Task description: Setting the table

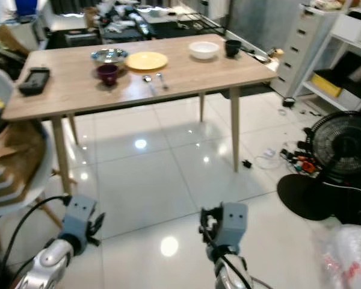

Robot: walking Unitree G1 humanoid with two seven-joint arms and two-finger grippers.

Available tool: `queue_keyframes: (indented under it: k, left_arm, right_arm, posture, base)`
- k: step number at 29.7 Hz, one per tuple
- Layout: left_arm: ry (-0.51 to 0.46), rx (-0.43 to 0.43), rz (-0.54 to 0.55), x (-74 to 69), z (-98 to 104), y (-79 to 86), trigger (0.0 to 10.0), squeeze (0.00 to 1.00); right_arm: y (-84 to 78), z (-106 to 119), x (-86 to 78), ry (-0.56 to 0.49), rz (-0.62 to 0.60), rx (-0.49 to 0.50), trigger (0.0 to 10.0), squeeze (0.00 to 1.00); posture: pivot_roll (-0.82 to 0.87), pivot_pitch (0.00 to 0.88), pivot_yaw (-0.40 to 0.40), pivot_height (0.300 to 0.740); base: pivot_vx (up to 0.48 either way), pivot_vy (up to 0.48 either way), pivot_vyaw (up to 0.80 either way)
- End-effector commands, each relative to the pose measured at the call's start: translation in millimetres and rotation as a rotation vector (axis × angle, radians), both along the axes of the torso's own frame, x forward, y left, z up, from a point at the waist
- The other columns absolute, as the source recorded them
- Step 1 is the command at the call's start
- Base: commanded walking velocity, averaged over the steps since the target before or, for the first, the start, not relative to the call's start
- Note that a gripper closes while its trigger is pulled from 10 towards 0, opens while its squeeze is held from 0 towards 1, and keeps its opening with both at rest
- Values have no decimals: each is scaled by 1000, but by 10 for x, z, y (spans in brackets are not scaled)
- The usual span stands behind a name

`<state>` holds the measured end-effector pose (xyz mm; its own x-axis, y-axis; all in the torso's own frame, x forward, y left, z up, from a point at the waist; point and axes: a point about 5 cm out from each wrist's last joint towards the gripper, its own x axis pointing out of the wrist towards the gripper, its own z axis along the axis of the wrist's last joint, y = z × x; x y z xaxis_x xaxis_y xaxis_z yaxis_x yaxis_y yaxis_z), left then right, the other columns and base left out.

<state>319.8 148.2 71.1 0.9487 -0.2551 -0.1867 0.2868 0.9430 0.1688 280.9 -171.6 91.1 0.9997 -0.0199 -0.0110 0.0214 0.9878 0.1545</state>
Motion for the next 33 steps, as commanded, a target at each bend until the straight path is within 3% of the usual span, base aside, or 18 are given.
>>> queue_keyframes:
  k: [1, 33]
  left_arm:
    - [39, 11, 16, -58, -91, 77, 10000, 0]
    - [28, 7, 13, -39, -42, 77, 10000, 0]
  right_arm:
    - [53, -87, -42, 38, 5, 12, 10000, 0]
    - [24, -56, -15, 34, -36, 16, 10000, 0]
  posture:
    - [21, 116, 86, 740]
    - [23, 117, 91, 740]
  base:
    - [461, 0, -763]
    - [461, 0, -767]
